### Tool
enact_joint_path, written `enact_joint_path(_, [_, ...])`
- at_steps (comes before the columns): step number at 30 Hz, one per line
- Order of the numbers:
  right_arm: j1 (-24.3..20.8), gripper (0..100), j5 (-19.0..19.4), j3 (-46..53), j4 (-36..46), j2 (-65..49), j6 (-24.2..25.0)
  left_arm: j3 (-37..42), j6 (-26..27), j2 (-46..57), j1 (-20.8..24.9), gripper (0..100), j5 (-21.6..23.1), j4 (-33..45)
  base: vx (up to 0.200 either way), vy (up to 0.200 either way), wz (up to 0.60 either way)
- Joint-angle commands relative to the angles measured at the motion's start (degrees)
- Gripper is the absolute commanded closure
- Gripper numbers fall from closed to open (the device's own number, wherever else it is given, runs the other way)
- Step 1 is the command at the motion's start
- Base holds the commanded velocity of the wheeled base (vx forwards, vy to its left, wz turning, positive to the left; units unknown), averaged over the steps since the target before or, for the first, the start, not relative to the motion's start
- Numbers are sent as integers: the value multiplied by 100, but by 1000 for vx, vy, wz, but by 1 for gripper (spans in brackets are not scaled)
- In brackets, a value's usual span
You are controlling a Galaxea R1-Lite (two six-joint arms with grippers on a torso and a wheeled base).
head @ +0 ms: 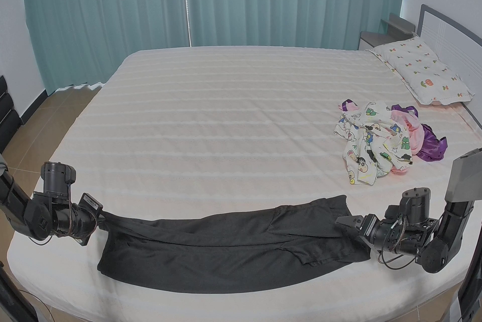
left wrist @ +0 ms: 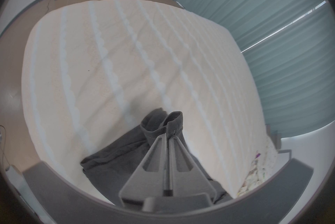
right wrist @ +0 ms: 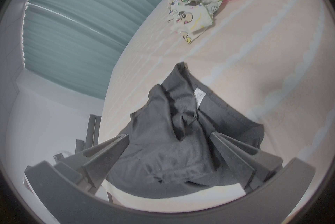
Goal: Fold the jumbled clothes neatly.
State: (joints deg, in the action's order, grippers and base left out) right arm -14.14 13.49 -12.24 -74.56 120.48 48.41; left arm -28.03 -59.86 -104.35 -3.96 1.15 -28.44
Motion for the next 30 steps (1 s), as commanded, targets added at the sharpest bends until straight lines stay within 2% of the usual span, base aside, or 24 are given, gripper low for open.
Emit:
enact_joint_path(1, [-159, 0, -365, -235, 73, -209, 151, 34, -167, 266, -43, 100, 114, -223, 0, 0, 0])
enact_joint_path(4, [-291, 0, -646, -402, 187, -200, 301, 69, -184, 266, -43, 100, 123, -364, 0, 0, 0])
enact_joint_path(11, [-555, 0, -717, -780, 908, -244, 643, 140, -369, 275, -52, 100, 123, -768, 0, 0, 0])
enact_joint_path(17, [-634, 0, -998, -1070, 1673, -350, 802, 148, -360, 231, -43, 100, 132, -856, 0, 0, 0])
enact_joint_path(22, [-783, 0, -1007, -1219, 1708, -262, 1065, 157, -369, 231, -52, 100, 132, -856, 0, 0, 0])
enact_joint_path(30, [-950, 0, -1068, -1413, 1752, 72, 1162, 157, -378, 222, -52, 100, 132, -856, 0, 0, 0])
